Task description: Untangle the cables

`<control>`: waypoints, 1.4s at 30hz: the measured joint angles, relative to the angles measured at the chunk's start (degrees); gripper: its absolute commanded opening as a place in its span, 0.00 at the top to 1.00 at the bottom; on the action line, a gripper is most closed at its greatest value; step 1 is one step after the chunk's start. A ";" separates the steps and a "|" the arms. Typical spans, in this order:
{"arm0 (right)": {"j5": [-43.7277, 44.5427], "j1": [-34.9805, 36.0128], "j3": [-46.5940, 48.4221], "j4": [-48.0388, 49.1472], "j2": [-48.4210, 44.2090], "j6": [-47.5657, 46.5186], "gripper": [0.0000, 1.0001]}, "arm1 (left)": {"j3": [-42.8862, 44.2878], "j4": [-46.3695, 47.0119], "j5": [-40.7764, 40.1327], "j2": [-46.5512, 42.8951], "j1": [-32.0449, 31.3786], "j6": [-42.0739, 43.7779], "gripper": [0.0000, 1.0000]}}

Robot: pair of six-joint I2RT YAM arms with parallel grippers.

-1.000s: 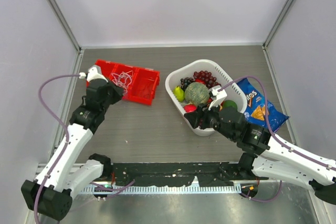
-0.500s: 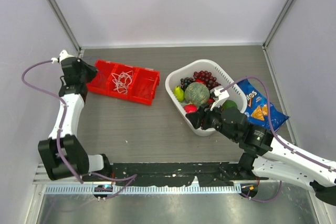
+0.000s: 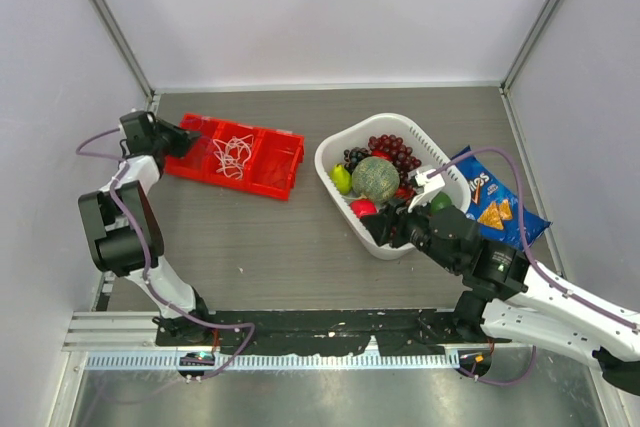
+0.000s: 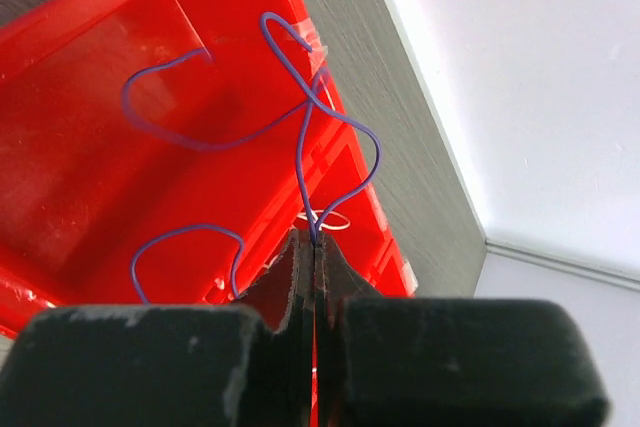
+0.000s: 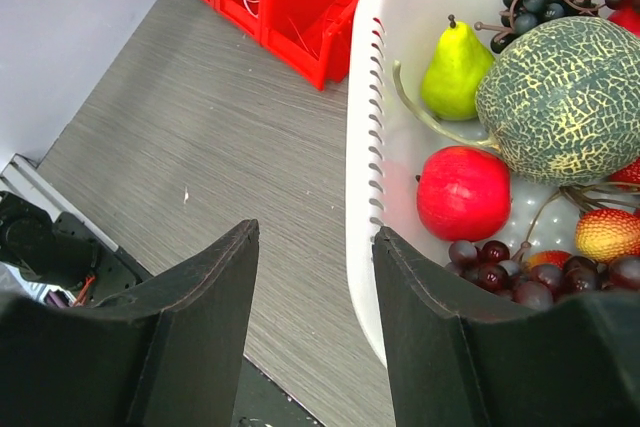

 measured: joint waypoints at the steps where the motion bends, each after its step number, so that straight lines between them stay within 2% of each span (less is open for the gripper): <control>1: 0.17 0.00 0.00 -0.15 0.11 -0.11 0.45 | 0.24 -0.11 0.07 0.46 0.07 0.13 1.00; 8: 0.87 0.00 0.04 -0.46 0.92 -0.42 0.45 | 8.68 -1.64 0.55 6.93 1.60 3.02 1.00; 18: 0.72 0.00 0.11 -0.09 3.63 -0.31 0.46 | 10.95 -9.40 -0.85 10.05 2.58 8.83 1.00; 19: 0.68 0.00 0.11 -0.11 3.72 -0.24 0.46 | 10.91 -9.99 -1.36 10.08 2.56 9.44 0.98; 24: 0.52 0.00 0.11 -0.11 3.13 0.57 0.46 | 10.91 -12.87 -3.87 10.08 2.14 11.13 0.72; 28: 0.50 0.00 0.11 -0.04 2.34 1.29 0.46 | 10.93 -15.10 -6.08 9.73 1.49 11.56 0.61; 32: 0.39 0.00 0.13 -0.04 2.67 1.97 0.46 | 10.75 -17.11 -7.80 6.49 -0.04 11.87 0.60; 36: 0.33 0.00 0.13 0.04 3.50 2.38 0.46 | 9.77 -17.22 -9.07 -1.03 -2.78 12.57 0.59; 40: 0.90 0.00 0.59 -0.48 4.68 2.93 0.46 | 9.22 -16.68 -10.86 -8.94 -9.20 14.34 0.59; 42: 2.08 0.00 1.36 -1.33 5.38 3.19 0.45 | 9.18 -15.58 -11.26 -12.37 -15.54 15.91 0.59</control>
